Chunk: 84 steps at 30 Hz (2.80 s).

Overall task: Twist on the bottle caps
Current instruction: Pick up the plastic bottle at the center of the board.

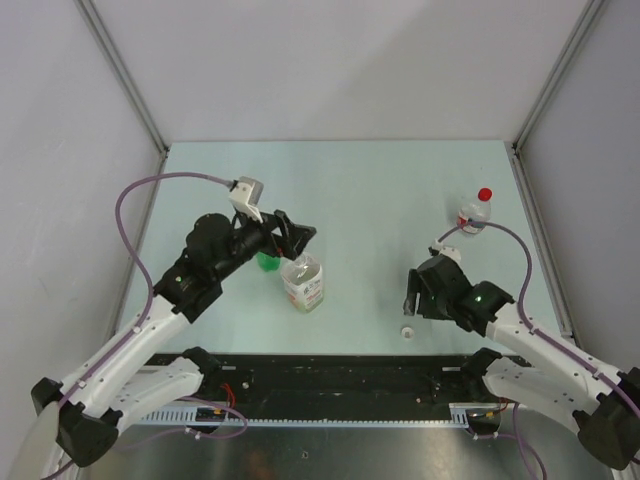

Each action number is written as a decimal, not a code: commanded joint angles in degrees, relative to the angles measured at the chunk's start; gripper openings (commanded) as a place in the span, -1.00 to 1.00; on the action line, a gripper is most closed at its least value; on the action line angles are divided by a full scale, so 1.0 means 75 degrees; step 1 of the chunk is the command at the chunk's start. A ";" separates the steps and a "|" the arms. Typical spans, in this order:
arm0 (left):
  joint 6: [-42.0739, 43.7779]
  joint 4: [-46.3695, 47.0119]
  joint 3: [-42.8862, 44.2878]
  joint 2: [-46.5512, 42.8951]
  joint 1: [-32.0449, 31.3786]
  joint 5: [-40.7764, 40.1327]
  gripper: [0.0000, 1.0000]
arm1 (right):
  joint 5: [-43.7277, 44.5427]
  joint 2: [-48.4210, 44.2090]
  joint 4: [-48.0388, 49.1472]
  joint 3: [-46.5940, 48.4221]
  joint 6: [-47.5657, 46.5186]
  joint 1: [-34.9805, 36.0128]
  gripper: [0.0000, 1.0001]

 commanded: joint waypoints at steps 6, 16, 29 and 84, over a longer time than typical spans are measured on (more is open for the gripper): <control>-0.0103 0.0277 0.0457 -0.0493 -0.0844 0.0703 0.99 | -0.0672 -0.0611 -0.0417 -0.0798 0.1319 0.0364 0.11; -0.0186 0.0287 0.0309 -0.0438 -0.1622 0.1279 0.99 | -0.0821 0.0098 0.0277 -0.1227 0.1318 0.0480 -0.20; -0.0417 0.0333 -0.0035 -0.0354 -0.2156 0.1535 0.99 | -0.0875 0.0518 0.1275 -0.1741 0.1170 0.0534 -0.49; -0.1615 0.3918 0.0540 0.1289 -0.2276 0.5667 0.38 | -0.7007 -0.1935 1.0661 -0.0717 -0.3474 0.0136 -0.98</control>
